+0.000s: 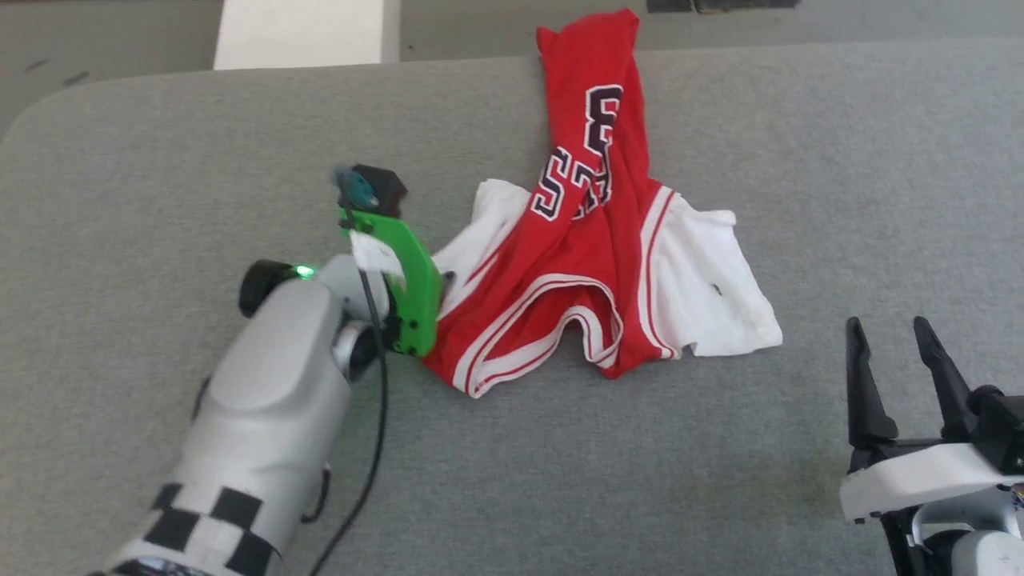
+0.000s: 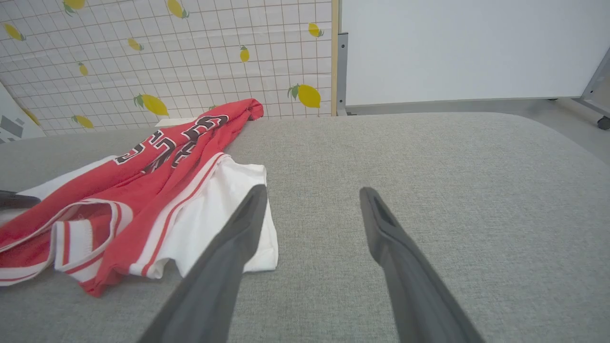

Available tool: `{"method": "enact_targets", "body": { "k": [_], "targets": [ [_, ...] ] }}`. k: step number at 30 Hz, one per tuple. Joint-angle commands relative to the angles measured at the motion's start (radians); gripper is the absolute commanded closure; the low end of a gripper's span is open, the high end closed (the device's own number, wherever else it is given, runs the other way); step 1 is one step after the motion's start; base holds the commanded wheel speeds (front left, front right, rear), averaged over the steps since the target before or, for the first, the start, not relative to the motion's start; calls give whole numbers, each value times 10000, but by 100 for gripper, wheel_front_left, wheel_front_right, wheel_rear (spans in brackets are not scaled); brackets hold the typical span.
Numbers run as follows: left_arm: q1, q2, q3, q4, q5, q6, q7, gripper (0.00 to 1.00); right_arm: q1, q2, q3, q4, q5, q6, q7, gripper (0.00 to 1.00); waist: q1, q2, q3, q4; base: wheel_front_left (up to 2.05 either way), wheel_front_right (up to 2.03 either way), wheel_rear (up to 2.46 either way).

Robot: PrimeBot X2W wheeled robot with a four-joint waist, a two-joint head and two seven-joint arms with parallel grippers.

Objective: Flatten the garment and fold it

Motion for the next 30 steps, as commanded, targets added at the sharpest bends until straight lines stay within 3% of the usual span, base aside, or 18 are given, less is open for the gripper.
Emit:
{"method": "enact_targets", "body": {
  "k": [1, 10, 11, 12, 19, 23, 27, 30],
  "targets": [
    [-288, 187, -70, 161, -126, -60, 292, 0, -190, 36, 83, -32, -84, -15, -68, 0, 1, 33, 226, -270, 0, 0, 0],
    [-739, 956, -1098, 542, -1126, -68, 1796, 3, -308, 62, 255, 122, -38, -15, -283, 0, 1, 33, 412, -652, 0, 0, 0],
    [-703, 1001, -1186, 536, -1269, -69, 1884, 62, -305, 63, 241, 147, -25, -15, -302, 0, 1, 33, 414, -653, 0, 0, 0],
    [-651, 1054, -1280, 501, -1457, -69, 1959, 100, -300, 63, 221, 173, -15, -15, -323, 0, 1, 33, 407, -641, 0, 0, 0],
    [-553, 1435, -912, 377, -2028, -52, 441, 100, -324, 65, 29, 230, -81, -15, -297, 0, 1, 33, 181, -263, 0, 0, 0],
    [-418, 1583, -257, 461, -2302, 273, -791, 100, -307, 65, -61, 245, -157, -15, -180, 0, 1, 33, -32, 122, 0, 0, 0],
    [54, 1488, 332, 552, -2796, 539, -1531, 100, -228, 65, -142, 335, -201, -15, -63, 0, 1, 33, -235, 526, 0, 0, 0],
    [582, 1344, 546, 547, -3195, 496, -1601, 100, -167, 65, -135, 403, -247, -15, 36, 0, 1, 33, -362, 768, 0, 0, 0]
  ]
}}
